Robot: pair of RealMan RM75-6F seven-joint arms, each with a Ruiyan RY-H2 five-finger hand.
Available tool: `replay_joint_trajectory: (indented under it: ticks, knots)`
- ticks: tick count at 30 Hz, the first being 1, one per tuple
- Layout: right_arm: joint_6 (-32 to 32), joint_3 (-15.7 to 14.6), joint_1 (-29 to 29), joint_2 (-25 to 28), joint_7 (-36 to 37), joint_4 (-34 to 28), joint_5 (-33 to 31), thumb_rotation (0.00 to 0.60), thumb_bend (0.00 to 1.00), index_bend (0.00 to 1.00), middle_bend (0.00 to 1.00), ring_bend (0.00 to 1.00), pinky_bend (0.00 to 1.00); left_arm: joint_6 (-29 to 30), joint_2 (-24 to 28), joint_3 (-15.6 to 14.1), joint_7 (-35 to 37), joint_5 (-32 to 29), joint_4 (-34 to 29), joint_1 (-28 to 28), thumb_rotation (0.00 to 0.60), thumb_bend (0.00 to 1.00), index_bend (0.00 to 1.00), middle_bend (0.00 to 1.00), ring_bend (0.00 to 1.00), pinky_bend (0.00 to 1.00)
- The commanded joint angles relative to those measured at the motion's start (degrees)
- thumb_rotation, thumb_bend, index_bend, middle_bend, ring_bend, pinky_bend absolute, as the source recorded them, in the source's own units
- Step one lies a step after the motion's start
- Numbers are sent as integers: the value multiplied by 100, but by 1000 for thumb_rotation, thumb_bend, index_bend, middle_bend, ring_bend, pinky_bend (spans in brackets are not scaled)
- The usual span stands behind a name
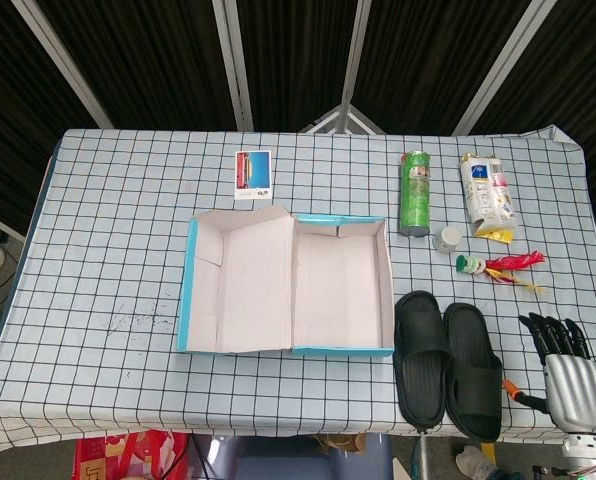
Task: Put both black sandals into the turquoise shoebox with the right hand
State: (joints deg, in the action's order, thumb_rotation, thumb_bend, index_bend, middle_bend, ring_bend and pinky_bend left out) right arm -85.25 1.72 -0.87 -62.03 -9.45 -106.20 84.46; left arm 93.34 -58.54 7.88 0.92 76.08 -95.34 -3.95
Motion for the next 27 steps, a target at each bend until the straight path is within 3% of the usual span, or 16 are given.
replay_joint_trajectory:
  ticks: [1,7,13,21,27]
  knots:
    - [437,-14,201,195,-215,-370,-231,600,174,101,114,81,1,-73,-4,31,-18,-77,17,33,600,373,101,36,0,92]
    - [1224,128,692,410,-1193,-1099,-1072,600,171,8,74,56,0,-160,-12,35,-53,-120,36,72,600,373,101,36,0,91]
    - [1696,342,1274,361,-2240,-1625,-2162,600,159,0,58,41,0,-228,-2,43,-4,-162,61,91,600,374,101,36,0,92]
    - [1758,564,1967,-9,-3171,-1916,-3315,600,158,0,52,38,0,-263,21,45,90,-178,82,90,600,373,101,36,0,91]
    - [1628,646,2320,-403,-3434,-1786,-3738,600,159,0,52,38,0,-240,34,40,111,-166,74,75,600,373,100,36,0,92]
